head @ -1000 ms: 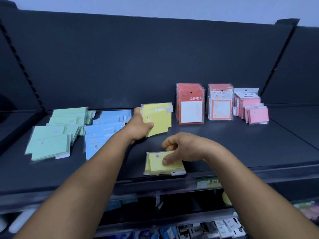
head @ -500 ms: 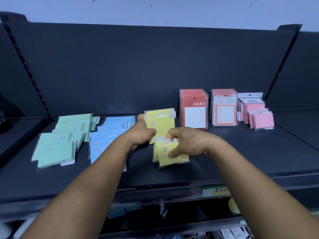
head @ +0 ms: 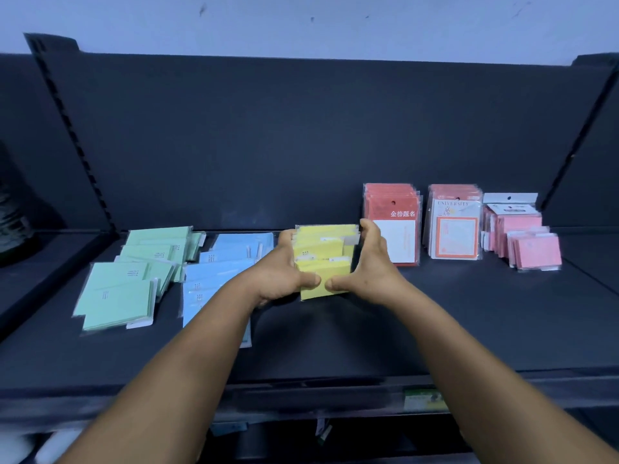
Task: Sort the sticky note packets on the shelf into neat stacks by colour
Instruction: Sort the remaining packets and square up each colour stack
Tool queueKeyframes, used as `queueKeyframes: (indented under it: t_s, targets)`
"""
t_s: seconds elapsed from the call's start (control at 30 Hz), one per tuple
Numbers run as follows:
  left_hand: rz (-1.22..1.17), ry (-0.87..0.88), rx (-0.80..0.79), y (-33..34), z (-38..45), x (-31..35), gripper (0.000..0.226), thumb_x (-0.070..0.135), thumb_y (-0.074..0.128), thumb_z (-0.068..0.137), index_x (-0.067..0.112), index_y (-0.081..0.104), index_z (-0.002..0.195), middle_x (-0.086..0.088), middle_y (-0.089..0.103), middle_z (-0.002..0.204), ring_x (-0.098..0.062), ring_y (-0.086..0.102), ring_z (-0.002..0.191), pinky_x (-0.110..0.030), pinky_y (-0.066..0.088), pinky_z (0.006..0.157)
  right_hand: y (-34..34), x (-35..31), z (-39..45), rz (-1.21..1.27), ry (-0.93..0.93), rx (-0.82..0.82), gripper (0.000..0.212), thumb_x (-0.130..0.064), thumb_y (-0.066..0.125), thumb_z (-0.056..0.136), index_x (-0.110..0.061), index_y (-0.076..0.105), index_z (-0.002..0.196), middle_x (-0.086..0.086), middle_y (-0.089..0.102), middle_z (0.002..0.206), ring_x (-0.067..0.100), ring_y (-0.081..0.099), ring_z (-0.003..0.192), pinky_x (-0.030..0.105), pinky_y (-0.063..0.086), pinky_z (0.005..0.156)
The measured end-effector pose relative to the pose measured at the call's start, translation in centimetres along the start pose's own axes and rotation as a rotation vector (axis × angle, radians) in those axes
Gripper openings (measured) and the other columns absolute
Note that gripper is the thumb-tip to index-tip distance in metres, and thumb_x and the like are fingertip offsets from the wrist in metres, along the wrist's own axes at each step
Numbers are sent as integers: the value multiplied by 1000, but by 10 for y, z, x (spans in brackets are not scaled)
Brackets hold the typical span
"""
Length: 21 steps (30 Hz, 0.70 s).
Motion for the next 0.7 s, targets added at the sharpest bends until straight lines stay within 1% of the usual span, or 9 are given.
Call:
queueKeyframes:
  t_s: [0.1,0.2,0.27,0.33,0.4,0.47,0.53,0.6,0.7]
  targets:
    - [-80,-13,-50,-6,-3,2,73,-10,64,81,29,28,132,-3,65,113,-15,63,100,-22,52,79,2,8,0,165,70,-145,130,-13,85,65,-25,-13,150,-5,25,149,11,33,127,22,33,98]
    - [-91,-42,25,-11,-1,-3,80,-9,69,75,25,32,137,-5,65,115,-20,63,105,-27,51,86,9,16,3,288,99,-194,131,-7,85,65,-30,-14,148,-4,38,143,14,43,122,24,39,96]
    - [-63,-59,73,-6,-2,-6,97,-2,75,70,30,22,144,-4,63,116,-21,62,106,-31,52,90,15,19,6,292,103,-198,130,-7,85,63,-33,-10,147,-2,43,138,17,49,119,27,45,95]
    - [24,-57,71,3,-3,-9,110,6,76,68,35,4,147,1,60,111,-16,61,99,-29,54,84,22,19,5,230,90,-228,129,-11,83,62,-36,-12,146,0,36,142,18,49,118,29,49,92]
    - [130,-73,63,8,-4,-10,111,10,72,77,33,-12,146,4,56,107,-12,59,92,-21,50,73,27,17,3,161,83,-253,127,-13,78,69,-33,-21,146,-6,22,148,20,46,122,29,49,91]
    - [168,-72,71,8,-4,-10,105,10,67,83,30,-15,146,1,57,112,-12,59,93,-19,47,72,27,17,3,116,80,-243,121,-13,73,75,-30,-23,146,-9,18,150,20,45,123,29,48,90]
    - [156,-39,104,8,-2,-6,94,7,66,84,27,-3,145,2,55,114,-8,58,92,-15,46,70,24,15,7,91,69,-204,113,-14,72,76,-34,-14,147,-6,30,146,21,51,117,33,51,90]
    - [136,1,175,6,4,-1,85,3,67,83,24,10,143,3,54,117,-5,56,93,-13,44,68,18,10,17,94,50,-148,100,-11,71,76,-34,2,144,-3,43,137,19,57,110,36,53,90]
    - [119,12,228,4,19,2,83,2,69,81,24,16,140,2,54,120,-13,56,102,-21,44,80,13,7,31,100,61,-116,85,-7,70,78,-29,15,138,-5,51,126,17,59,103,35,54,86]
Point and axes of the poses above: each hand's wrist, its own z-axis towards the middle knuckle, its own y-axis out of the palm, x = y × z, the point moved 4 cm from there along z, towards the middle knuckle
